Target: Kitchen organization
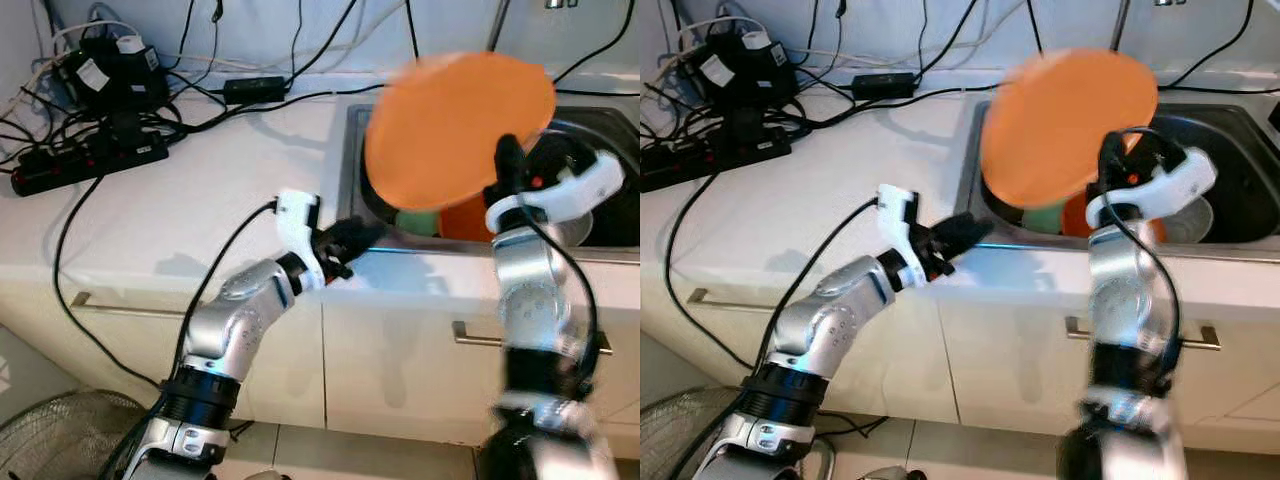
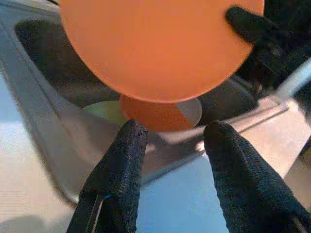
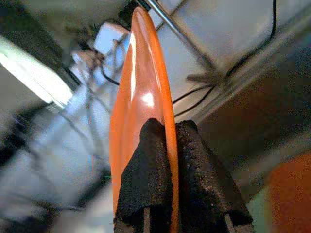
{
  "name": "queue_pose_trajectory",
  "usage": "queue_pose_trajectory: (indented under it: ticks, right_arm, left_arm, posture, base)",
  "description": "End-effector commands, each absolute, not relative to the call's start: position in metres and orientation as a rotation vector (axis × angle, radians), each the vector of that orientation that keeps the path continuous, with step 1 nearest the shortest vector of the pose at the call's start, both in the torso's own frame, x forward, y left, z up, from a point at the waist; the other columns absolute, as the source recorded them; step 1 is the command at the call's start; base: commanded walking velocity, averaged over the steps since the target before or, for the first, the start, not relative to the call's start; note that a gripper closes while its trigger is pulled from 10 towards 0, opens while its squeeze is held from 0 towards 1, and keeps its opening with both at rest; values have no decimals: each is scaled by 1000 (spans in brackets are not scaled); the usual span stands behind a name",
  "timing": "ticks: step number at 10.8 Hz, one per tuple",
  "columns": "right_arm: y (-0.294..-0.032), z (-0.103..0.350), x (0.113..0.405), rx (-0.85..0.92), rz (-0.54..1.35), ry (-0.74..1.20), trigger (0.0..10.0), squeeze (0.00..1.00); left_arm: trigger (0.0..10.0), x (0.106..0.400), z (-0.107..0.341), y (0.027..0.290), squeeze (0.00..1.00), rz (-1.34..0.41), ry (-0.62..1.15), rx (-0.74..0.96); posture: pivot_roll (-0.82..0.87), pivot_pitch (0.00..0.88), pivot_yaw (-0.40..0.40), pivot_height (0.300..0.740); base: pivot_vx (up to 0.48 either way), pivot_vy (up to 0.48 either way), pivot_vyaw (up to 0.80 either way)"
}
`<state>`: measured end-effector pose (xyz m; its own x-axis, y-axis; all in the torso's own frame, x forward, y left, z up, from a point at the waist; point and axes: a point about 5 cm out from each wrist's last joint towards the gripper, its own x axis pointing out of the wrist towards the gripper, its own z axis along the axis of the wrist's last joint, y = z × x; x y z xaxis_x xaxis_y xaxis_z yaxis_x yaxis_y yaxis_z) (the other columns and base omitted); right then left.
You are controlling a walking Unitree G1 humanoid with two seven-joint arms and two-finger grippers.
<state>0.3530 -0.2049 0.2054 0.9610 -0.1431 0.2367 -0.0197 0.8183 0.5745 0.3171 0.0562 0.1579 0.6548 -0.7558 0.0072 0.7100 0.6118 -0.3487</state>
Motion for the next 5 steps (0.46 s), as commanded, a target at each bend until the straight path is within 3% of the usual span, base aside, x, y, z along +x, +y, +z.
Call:
queue_pose_trajectory:
  ticks: [1, 5]
  right_arm:
    - [-200, 222, 357, 517, -27, -359, 10000, 0]
    - [-207, 225, 371, 222, -22, -373, 10000, 0]
  left_arm:
    - [10000, 316, 161, 58, 0, -854, 128, -293]
    - [10000, 312, 160, 56, 0, -875, 133, -170]
  posture:
    - [21, 0, 66, 740]
    - [35, 0, 61, 740]
  base:
    - [0, 0, 0]
    - [0, 0, 0]
